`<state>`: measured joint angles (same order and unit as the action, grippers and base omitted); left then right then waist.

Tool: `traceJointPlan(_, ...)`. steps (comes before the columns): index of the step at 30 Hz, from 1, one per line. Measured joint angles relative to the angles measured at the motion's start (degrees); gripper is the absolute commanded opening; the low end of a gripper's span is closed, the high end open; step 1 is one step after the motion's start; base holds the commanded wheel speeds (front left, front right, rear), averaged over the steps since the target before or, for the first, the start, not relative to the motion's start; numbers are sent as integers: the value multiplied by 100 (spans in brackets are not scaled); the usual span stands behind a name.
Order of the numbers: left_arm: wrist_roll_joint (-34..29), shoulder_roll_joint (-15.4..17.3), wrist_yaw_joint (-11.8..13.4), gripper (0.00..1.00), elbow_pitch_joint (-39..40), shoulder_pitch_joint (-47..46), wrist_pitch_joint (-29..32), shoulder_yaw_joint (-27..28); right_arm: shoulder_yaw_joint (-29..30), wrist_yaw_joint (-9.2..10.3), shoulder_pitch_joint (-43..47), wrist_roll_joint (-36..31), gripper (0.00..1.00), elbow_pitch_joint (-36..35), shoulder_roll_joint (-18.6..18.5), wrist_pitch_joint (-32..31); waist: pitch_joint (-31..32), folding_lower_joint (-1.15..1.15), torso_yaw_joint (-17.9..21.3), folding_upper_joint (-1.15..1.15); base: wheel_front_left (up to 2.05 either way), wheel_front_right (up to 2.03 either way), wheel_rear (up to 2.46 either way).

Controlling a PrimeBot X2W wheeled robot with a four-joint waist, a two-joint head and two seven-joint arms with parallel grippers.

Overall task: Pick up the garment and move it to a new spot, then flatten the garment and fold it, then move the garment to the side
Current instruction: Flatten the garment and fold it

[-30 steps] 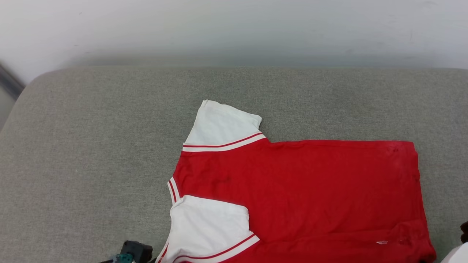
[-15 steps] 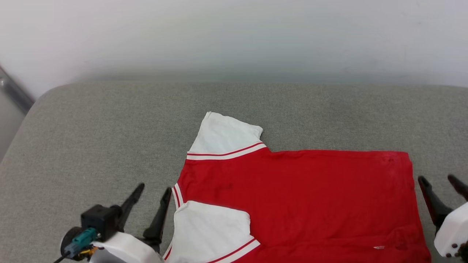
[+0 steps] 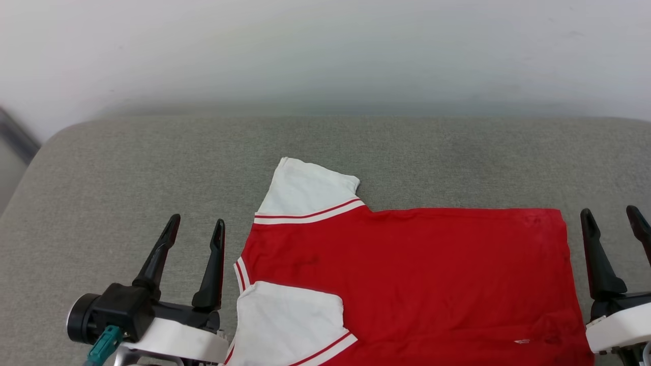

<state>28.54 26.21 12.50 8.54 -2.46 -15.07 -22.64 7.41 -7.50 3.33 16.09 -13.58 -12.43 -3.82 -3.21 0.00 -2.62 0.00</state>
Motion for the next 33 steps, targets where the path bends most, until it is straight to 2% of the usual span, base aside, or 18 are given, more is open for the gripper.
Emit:
traceJointPlan(7,-468,-339,-548,100,-43,154,0,432,-102,0,47,58,100,118,138,350,-140,0,111,0,0,0,0)
traceJointPlan(13,-554,-297,-1000,100,-293,5,0,612,-194,0,-104,38,100,80,127,414,-341,0,267,0,0,0,0)
traceJointPlan(16,-442,-91,-1215,100,-367,-261,163,664,-167,0,-194,-3,100,27,127,431,-466,0,396,0,0,0,0)
traceJointPlan(20,-283,218,-1500,100,-400,-993,755,722,-213,0,-330,-44,100,-55,176,431,-748,0,556,0,0,0,0)
traceJointPlan(25,-323,895,-1861,100,-550,-2096,1750,491,-347,0,-489,-54,100,-101,305,492,-1186,0,794,0,0,0,0)
traceJointPlan(33,434,1753,-1986,100,-1047,-3675,3677,-43,-545,0,-743,-73,100,-40,530,684,-1911,1,1239,0,0,0,0)
